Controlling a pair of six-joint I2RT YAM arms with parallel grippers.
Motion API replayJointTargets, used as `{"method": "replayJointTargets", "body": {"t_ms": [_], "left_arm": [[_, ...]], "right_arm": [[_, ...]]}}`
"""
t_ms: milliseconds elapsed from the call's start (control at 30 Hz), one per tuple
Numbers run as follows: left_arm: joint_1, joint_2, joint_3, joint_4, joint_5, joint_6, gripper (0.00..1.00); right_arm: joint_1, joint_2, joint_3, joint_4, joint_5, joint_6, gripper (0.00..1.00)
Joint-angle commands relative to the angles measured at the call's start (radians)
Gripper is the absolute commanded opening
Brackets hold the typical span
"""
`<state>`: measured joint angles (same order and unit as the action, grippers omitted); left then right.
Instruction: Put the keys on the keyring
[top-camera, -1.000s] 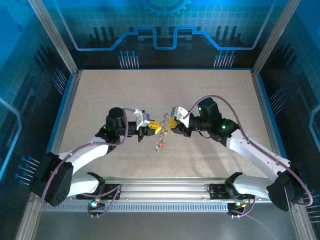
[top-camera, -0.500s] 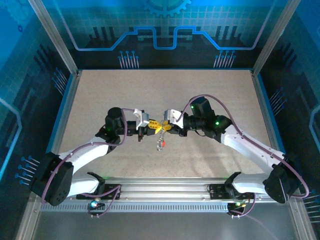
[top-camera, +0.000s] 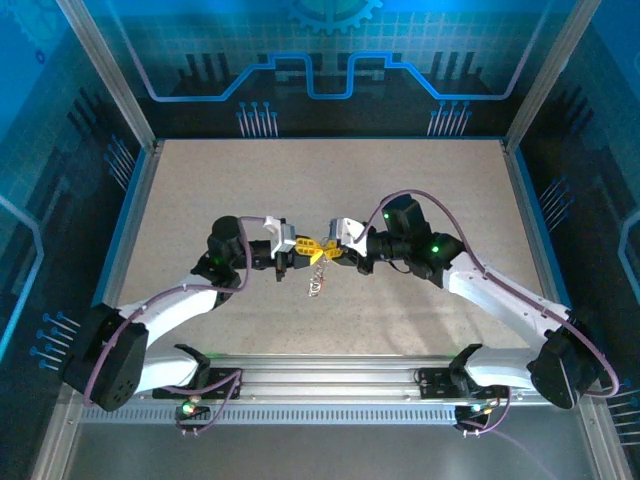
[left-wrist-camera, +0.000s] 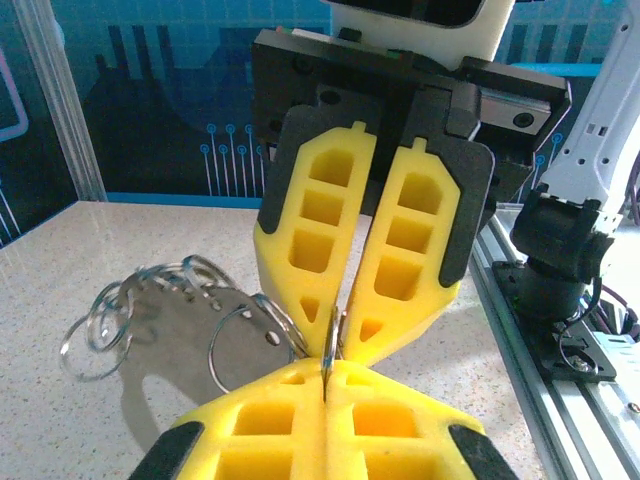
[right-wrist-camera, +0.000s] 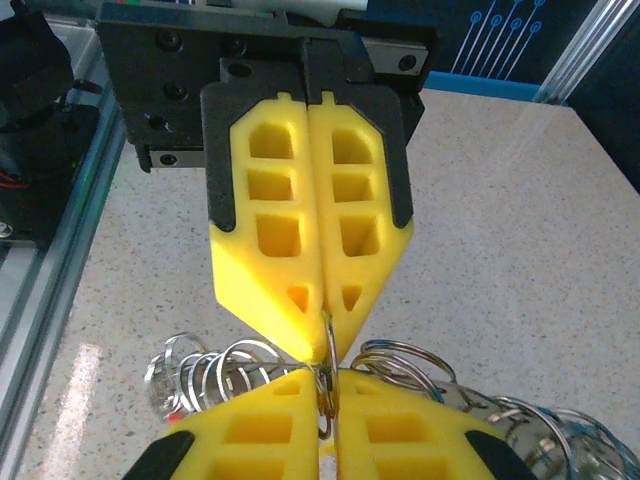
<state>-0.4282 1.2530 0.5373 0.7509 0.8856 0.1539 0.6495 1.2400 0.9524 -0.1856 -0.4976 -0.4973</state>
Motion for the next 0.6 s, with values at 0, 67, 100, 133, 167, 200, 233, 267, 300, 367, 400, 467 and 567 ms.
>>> {"method": "replayJointTargets", "body": {"t_ms": [0, 67, 100, 133, 167, 200, 233, 267, 300, 367, 400, 467, 567], "left_arm": [[-0.009, 0.013, -0.006, 0.121, 0.046, -0.032, 0.00], [-0.009, 0.017, -0.009, 0.124, 0.047, -0.026, 0.00], [-0.009, 0.015, -0.010, 0.111, 0.043, -0.017, 0.00], [-0.009, 0.008, -0.006, 0.072, 0.022, 0.000, 0.16], [-0.008, -0.004, 0.002, 0.012, -0.002, 0.021, 0.24], [-0.009, -0.017, 0.013, -0.057, -0.011, 0.055, 0.24], [-0.010, -0.034, 0.032, -0.159, -0.015, 0.119, 0.25], [-0.013, -0.051, 0.054, -0.259, -0.027, 0.176, 0.25], [-0.018, -0.061, 0.071, -0.338, -0.042, 0.215, 0.26], [-0.029, -0.078, 0.110, -0.479, -0.060, 0.301, 0.26], [-0.037, -0.080, 0.129, -0.534, -0.066, 0.335, 0.26], [-0.055, -0.071, 0.167, -0.631, -0.078, 0.390, 0.26], [-0.076, -0.053, 0.188, -0.665, -0.100, 0.400, 0.25]], "right_arm": [[0.004, -0.003, -0.016, 0.054, -0.017, 0.017, 0.07], [0.000, 0.001, -0.006, 0.035, -0.027, 0.010, 0.01], [-0.001, 0.004, 0.003, 0.017, -0.027, 0.002, 0.00], [-0.001, 0.005, 0.012, -0.005, -0.022, -0.009, 0.00], [-0.001, 0.005, 0.022, -0.027, -0.011, -0.020, 0.00], [-0.001, 0.006, 0.029, -0.048, -0.001, -0.029, 0.00], [-0.001, 0.003, 0.035, -0.070, 0.014, -0.043, 0.00], [0.001, 0.000, 0.044, -0.095, 0.032, -0.056, 0.00], [0.001, 0.000, 0.050, -0.118, 0.045, -0.067, 0.00], [0.004, 0.002, 0.068, -0.172, 0.074, -0.091, 0.00], [0.005, 0.002, 0.075, -0.190, 0.085, -0.100, 0.00], [0.011, 0.002, 0.086, -0.217, 0.094, -0.114, 0.00], [0.017, 0.007, 0.096, -0.241, 0.101, -0.130, 0.00]]}}
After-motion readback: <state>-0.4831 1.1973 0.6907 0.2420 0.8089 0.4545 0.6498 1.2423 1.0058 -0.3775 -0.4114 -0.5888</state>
